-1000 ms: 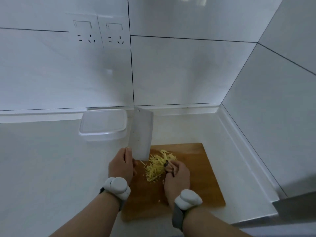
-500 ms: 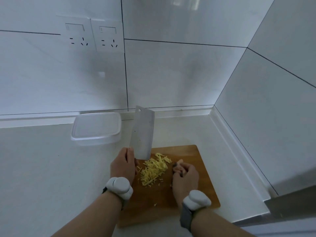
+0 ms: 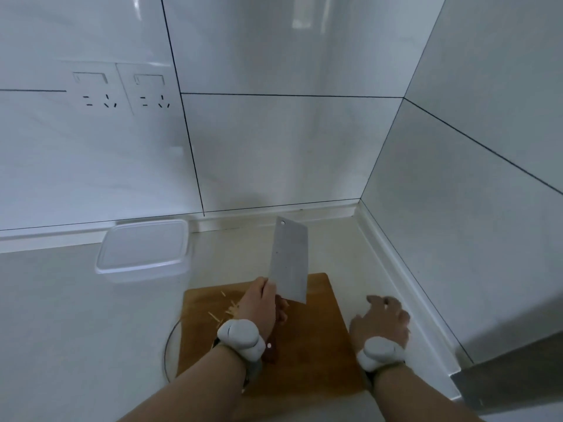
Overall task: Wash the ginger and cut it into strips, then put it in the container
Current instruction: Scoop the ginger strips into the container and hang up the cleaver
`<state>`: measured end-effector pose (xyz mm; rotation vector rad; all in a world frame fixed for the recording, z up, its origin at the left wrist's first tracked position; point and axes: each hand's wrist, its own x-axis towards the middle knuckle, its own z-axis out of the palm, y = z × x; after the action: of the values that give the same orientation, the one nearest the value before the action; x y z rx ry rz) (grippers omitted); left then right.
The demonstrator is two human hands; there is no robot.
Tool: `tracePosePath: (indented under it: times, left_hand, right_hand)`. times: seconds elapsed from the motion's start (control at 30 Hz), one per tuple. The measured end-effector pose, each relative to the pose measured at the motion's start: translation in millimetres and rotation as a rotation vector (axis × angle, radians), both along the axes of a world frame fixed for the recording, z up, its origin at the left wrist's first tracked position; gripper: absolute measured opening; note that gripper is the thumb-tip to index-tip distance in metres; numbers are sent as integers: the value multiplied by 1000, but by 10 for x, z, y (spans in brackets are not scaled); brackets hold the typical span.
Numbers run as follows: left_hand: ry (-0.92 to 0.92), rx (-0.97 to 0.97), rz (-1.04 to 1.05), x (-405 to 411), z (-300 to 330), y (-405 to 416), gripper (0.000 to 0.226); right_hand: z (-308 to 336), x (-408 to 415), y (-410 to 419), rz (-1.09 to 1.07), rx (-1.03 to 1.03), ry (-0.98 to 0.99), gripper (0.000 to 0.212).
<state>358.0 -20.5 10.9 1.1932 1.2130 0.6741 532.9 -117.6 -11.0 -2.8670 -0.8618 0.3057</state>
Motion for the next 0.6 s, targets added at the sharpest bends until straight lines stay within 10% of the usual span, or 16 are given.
tracePosePath:
  times: [0.27, 0.6]
  left_hand:
    - [128, -101, -22, 564, -42, 167, 22]
    - [387, -51, -168, 777, -71, 181, 33]
  right_hand:
    - [194, -501, 389, 220, 437, 780, 26]
    - [-167, -116, 424, 303, 283, 334, 58]
